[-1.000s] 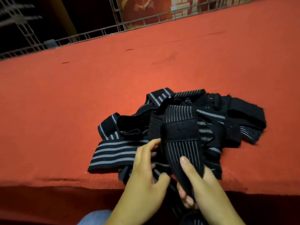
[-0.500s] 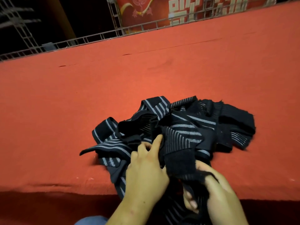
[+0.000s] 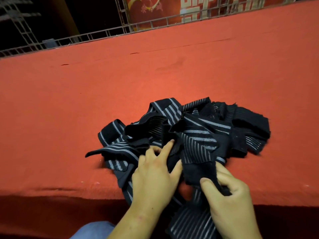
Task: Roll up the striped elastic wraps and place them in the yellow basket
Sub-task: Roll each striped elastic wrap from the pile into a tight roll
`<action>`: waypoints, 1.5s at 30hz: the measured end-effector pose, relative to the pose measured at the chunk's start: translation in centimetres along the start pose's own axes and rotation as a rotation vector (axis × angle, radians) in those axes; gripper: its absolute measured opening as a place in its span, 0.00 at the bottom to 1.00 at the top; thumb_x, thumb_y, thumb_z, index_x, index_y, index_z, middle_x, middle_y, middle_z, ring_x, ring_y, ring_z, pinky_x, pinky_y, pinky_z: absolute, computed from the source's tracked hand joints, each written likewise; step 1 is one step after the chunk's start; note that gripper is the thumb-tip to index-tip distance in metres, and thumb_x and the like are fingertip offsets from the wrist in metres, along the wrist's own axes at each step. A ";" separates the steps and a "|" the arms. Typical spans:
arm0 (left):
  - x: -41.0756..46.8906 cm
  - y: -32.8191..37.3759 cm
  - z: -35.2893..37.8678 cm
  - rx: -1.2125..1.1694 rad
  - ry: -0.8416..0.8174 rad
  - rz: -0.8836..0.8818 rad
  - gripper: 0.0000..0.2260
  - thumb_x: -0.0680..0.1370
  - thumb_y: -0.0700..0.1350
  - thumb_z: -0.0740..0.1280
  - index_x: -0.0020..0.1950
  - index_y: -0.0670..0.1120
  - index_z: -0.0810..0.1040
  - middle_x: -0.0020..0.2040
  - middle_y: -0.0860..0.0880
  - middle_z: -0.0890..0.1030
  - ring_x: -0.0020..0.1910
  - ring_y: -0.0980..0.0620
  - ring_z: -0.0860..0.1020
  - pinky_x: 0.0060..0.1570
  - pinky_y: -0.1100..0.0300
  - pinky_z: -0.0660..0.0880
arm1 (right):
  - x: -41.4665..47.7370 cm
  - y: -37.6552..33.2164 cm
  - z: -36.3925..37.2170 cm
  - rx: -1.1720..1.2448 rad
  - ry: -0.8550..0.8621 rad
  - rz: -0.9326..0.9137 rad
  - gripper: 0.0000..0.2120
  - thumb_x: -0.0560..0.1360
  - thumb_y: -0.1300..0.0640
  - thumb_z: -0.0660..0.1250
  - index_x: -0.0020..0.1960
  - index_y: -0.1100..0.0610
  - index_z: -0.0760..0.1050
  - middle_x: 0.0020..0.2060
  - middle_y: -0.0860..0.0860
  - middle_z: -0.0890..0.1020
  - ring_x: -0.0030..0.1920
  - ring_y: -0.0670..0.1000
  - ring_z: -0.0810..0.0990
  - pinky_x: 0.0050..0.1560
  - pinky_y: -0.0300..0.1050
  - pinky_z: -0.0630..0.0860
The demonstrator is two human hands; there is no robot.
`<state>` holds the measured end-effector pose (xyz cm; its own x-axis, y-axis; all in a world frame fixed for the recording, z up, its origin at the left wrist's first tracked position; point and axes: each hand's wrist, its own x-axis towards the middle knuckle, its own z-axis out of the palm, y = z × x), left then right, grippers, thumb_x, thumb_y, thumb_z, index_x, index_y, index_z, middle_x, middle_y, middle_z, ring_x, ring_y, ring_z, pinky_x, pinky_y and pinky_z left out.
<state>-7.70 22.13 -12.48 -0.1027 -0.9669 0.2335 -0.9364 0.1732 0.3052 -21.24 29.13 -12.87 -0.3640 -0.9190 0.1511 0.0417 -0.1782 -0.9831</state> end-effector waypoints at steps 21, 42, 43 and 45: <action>0.0 0.1 -0.3 0.084 -0.074 -0.009 0.13 0.81 0.60 0.60 0.58 0.55 0.77 0.61 0.53 0.69 0.57 0.48 0.72 0.44 0.53 0.73 | 0.0 -0.9 0.1 0.287 -0.169 0.429 0.08 0.74 0.49 0.71 0.42 0.50 0.87 0.30 0.51 0.81 0.25 0.50 0.76 0.26 0.44 0.73; -3.0 -2.4 -3.8 -0.998 -0.355 0.063 0.10 0.79 0.49 0.69 0.60 0.57 0.83 0.60 0.67 0.82 0.64 0.66 0.78 0.60 0.74 0.70 | 0.1 0.6 0.5 0.385 -0.074 0.393 0.21 0.73 0.46 0.76 0.60 0.57 0.83 0.55 0.57 0.88 0.56 0.55 0.87 0.58 0.51 0.82; -3.2 -2.3 -3.9 -1.052 -0.304 0.054 0.09 0.82 0.52 0.67 0.61 0.60 0.83 0.62 0.68 0.81 0.65 0.68 0.76 0.62 0.75 0.69 | 0.0 0.4 0.5 0.337 -0.117 0.361 0.25 0.70 0.40 0.78 0.61 0.54 0.84 0.57 0.55 0.87 0.58 0.54 0.87 0.60 0.48 0.82; -3.3 -2.2 -3.7 -1.062 -0.228 0.023 0.09 0.84 0.55 0.62 0.59 0.63 0.82 0.61 0.74 0.79 0.65 0.74 0.73 0.61 0.79 0.65 | -0.1 0.2 0.6 0.281 -0.116 0.338 0.24 0.68 0.39 0.79 0.58 0.52 0.85 0.55 0.52 0.88 0.56 0.52 0.87 0.56 0.46 0.84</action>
<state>-4.05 25.67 -10.52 -0.2790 -0.9544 0.1059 -0.1768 0.1594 0.9712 -20.65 28.97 -13.05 -0.1808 -0.9724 -0.1475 0.3969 0.0651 -0.9155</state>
